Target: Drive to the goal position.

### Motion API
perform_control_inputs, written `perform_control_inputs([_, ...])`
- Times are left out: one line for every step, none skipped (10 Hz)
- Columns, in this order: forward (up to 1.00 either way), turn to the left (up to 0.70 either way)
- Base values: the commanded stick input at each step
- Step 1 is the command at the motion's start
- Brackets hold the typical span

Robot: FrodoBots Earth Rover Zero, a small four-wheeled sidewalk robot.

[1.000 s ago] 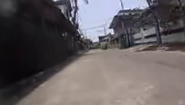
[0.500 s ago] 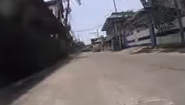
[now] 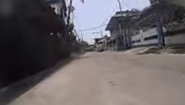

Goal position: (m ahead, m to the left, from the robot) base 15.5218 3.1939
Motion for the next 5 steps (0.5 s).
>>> perform_control_inputs([1.0,0.0])
perform_control_inputs([1.0,0.0])
perform_control_inputs([1.0,0.0])
perform_control_inputs([1.0,0.0])
perform_control_inputs([1.0,0.0])
